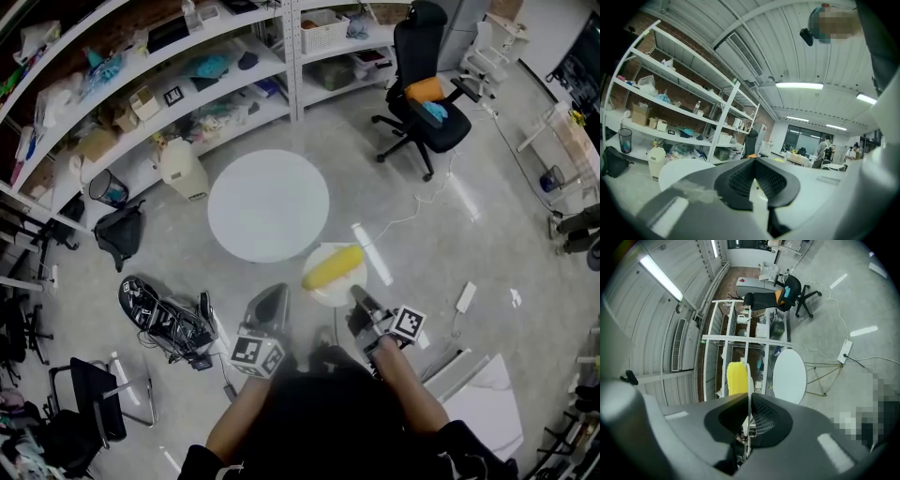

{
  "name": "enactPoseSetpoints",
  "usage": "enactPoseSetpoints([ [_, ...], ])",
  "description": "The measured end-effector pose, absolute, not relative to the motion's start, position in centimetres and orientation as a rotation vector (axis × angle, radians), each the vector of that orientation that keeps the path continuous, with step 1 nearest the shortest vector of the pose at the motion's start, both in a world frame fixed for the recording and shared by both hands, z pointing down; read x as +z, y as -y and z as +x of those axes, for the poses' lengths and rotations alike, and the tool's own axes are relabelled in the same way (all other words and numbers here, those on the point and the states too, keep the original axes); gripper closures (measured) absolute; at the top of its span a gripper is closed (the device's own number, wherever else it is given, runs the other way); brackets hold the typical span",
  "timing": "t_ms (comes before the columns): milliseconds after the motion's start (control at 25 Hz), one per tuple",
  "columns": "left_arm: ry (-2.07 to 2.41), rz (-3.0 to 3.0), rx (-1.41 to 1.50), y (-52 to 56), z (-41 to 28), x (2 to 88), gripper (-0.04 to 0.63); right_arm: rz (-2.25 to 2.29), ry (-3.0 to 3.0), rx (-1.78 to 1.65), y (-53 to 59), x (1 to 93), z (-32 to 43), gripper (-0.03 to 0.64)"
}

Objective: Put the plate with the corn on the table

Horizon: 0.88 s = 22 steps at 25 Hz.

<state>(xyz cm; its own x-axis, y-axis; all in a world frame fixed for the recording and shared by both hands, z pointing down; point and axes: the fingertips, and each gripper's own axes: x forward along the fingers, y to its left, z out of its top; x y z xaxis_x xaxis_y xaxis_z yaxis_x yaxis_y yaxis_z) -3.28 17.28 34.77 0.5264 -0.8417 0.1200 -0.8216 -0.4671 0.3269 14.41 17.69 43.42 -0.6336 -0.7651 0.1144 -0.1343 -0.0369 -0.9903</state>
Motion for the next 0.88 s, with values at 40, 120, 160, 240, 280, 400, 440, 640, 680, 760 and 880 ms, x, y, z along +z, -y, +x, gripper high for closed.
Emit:
enactPoseSetpoints([
  [40,1.383,2.422,-0.080,-17.2,-3.1,34.8,0.591,-0.942,-1.768,-1.721,-17.5,43.4,14.6,0.594],
  [120,1.399,2.413,-0.077,-17.1,-2.6,34.9,0.591,-0.939,-1.784,-1.733,-17.3,43.6,15.2,0.594],
  [160,1.409,2.410,-0.077,-17.0,-2.4,34.9,0.591,-0.934,-1.790,-1.739,-17.2,43.7,15.4,0.594],
  [240,1.433,2.407,-0.079,-16.8,-2.0,34.8,0.591,-0.922,-1.806,-1.749,-17.0,43.9,15.8,0.594],
  [280,1.444,2.406,-0.080,-16.7,-1.9,34.7,0.591,-0.917,-1.813,-1.753,-16.9,44.0,16.0,0.594],
  [400,1.475,2.400,-0.082,-16.2,-1.6,34.3,0.591,-0.904,-1.827,-1.767,-16.1,43.9,16.4,0.594],
  [440,1.484,2.397,-0.083,-16.0,-1.6,34.1,0.591,-0.901,-1.830,-1.770,-15.8,43.9,16.5,0.594],
  [640,1.499,2.387,-0.082,-15.6,-1.3,34.3,0.591,-0.885,-1.818,-1.766,-15.0,44.1,17.0,0.594],
  [680,1.499,2.385,-0.082,-15.5,-1.4,34.3,0.591,-0.885,-1.818,-1.764,-14.9,44.2,17.0,0.594],
  [760,1.500,2.381,-0.086,-15.3,-1.4,34.5,0.591,-0.884,-1.818,-1.762,-14.6,44.3,17.0,0.594],
  [880,1.493,2.385,-0.086,-14.6,-1.3,34.9,0.591,-0.884,-1.817,-1.760,-14.0,44.6,17.0,0.594],
])
